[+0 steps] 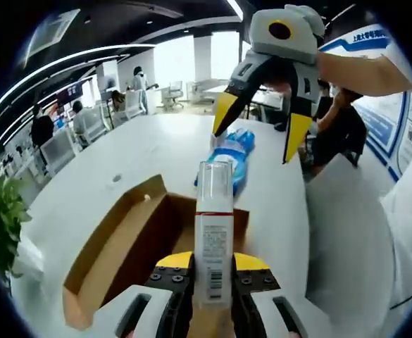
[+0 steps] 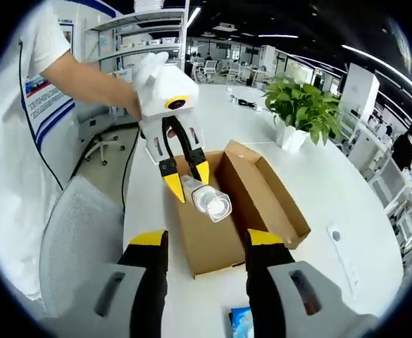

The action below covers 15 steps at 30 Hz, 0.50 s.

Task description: Operate the shoe box by opening the lid, removing the specified soft item, and placing it in the target area until the item is outside and the box remains undamaged.

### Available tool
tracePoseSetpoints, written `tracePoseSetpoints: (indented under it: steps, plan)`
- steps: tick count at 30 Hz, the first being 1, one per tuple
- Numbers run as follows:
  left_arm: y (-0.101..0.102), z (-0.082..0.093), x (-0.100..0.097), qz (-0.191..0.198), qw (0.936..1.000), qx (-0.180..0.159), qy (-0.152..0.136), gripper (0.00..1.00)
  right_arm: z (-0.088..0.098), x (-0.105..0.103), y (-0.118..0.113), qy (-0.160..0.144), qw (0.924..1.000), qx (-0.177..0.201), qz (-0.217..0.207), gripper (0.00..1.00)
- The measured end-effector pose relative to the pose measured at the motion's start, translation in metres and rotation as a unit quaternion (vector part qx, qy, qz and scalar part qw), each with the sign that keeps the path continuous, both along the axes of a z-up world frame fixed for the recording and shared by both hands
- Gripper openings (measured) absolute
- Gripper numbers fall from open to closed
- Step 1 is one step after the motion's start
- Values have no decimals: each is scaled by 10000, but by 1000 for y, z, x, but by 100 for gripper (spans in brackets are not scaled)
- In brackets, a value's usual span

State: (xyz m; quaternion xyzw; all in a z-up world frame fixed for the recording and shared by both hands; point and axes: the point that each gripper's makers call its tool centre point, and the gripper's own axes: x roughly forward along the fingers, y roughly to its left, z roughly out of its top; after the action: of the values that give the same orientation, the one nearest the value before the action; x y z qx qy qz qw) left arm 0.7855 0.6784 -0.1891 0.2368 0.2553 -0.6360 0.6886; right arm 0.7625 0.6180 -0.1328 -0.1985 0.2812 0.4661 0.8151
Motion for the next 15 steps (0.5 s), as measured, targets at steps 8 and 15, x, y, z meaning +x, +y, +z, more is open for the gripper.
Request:
tracePoseSetpoints:
  steps: [8,15]
  plan:
    - [-39,28,-16,174,9979,-615,103,18,27,-3,-16,-127,9933,957,-631,42]
    - [-66,53,-18,305,9935,-1089,121,18,53,5,-32,-278,9742,1889,-1202,41]
